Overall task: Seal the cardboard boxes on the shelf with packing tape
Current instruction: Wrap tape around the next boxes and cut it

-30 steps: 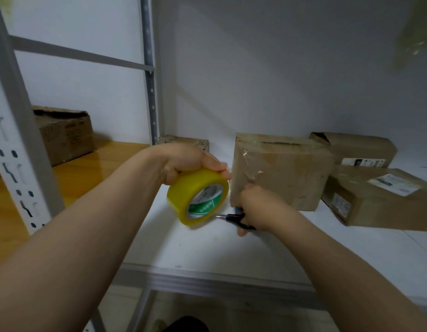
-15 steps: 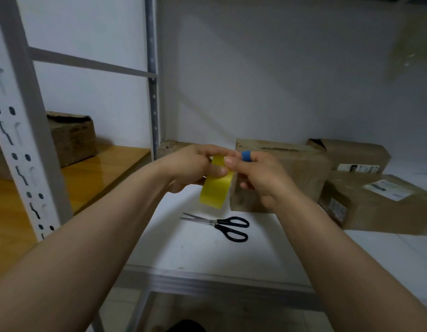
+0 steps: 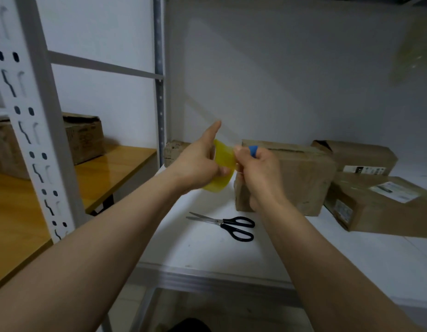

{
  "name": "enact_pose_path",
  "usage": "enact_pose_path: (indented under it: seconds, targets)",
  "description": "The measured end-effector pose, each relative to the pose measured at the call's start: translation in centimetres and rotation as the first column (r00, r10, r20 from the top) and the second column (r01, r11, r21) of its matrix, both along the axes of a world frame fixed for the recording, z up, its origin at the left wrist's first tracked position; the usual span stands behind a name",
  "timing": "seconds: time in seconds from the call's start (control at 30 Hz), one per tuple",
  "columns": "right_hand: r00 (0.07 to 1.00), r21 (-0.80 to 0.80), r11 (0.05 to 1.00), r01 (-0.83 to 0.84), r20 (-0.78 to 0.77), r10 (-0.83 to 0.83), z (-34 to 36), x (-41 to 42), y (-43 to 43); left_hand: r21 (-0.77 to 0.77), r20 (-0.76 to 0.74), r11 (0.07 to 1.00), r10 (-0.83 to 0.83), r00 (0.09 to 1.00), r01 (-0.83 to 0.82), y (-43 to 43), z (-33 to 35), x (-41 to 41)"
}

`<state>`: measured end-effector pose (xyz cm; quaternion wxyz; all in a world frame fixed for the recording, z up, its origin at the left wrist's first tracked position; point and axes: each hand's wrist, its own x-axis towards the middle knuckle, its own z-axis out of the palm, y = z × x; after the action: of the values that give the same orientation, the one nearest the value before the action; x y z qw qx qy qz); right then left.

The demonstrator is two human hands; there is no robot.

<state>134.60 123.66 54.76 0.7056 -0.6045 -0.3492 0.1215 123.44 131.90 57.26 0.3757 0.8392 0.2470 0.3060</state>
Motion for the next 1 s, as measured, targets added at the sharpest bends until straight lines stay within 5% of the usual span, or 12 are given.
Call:
enact_pose_path:
  seconds: [0.1, 0.2, 0.27, 0.37, 0.5, 0.6, 0.67, 0.7, 0.77, 0.87, 1.0]
  targets:
    - [0.999, -0.057, 0.997, 0.05, 0.007, -0.05, 0.4, 0.3, 0.3, 0.171, 0.028, 0.984, 0.043, 0.999, -0.047, -0.9, -0.8, -0.2]
    - [0.878, -0.248, 0.938, 0.24, 0.467, -0.101, 0.8, 0.9, -0.3, 0.216, 0.024, 0.968, 0.123, 0.992, -0.125, -0.3, -1.8, 0.1]
    - [0.746, -0.167, 0.908, 0.383, 0.636, -0.197, 1.3, 2.3, -1.4, 0.229, 0.009, 0.957, 0.183, 0.983, -0.18, 0.9, -2.2, 0.6]
    - [0.65, -0.063, 0.862, 0.503, 0.685, -0.329, 2.1, 6.2, -3.5, 0.293, -0.015, 0.884, 0.385, 0.923, -0.364, 4.1, -3.0, 1.7]
    - [0.652, -0.204, 0.863, 0.462, 0.738, -0.174, 1.8, 9.7, -3.8, 0.448, -0.262, 0.818, 0.505, 0.822, -0.36, 7.4, -6.8, 3.1]
    - [0.644, -0.206, 0.871, 0.447, 0.75, -0.153, 0.8, 10.2, -2.6, 0.393, -0.476, 0.883, 0.434, 0.765, -0.257, 7.4, -8.3, 4.7]
    - [0.649, -0.201, 0.871, 0.448, 0.743, -0.163, 0.2, 10.5, -2.0, 0.248, -0.33, 0.934, 0.332, 0.884, -0.259, 6.8, -6.7, 6.1]
    - [0.644, -0.2, 0.869, 0.453, 0.747, -0.163, -0.1, 10.7, -1.8, 0.164, -0.146, 0.968, 0.212, 0.966, -0.188, 6.1, -5.3, 6.6]
    - [0.607, -0.191, 0.855, 0.481, 0.777, -0.168, -0.6, 10.9, -1.4, 0.08, 0.154, 0.993, -0.098, 0.983, 0.086, 4.8, -2.2, 7.5]
    - [0.546, -0.187, 0.832, 0.522, 0.823, -0.157, -1.3, 11.0, -1.2, 0.087, 0.109, 0.93, -0.365, 0.925, 0.357, 4.3, -1.0, 8.7]
    - [0.54, -0.196, 0.85, 0.49, 0.833, -0.119, -1.7, 11.4, -1.3, 0.172, 0.174, 0.921, -0.377, 0.91, 0.349, 5.4, -4.6, 10.6]
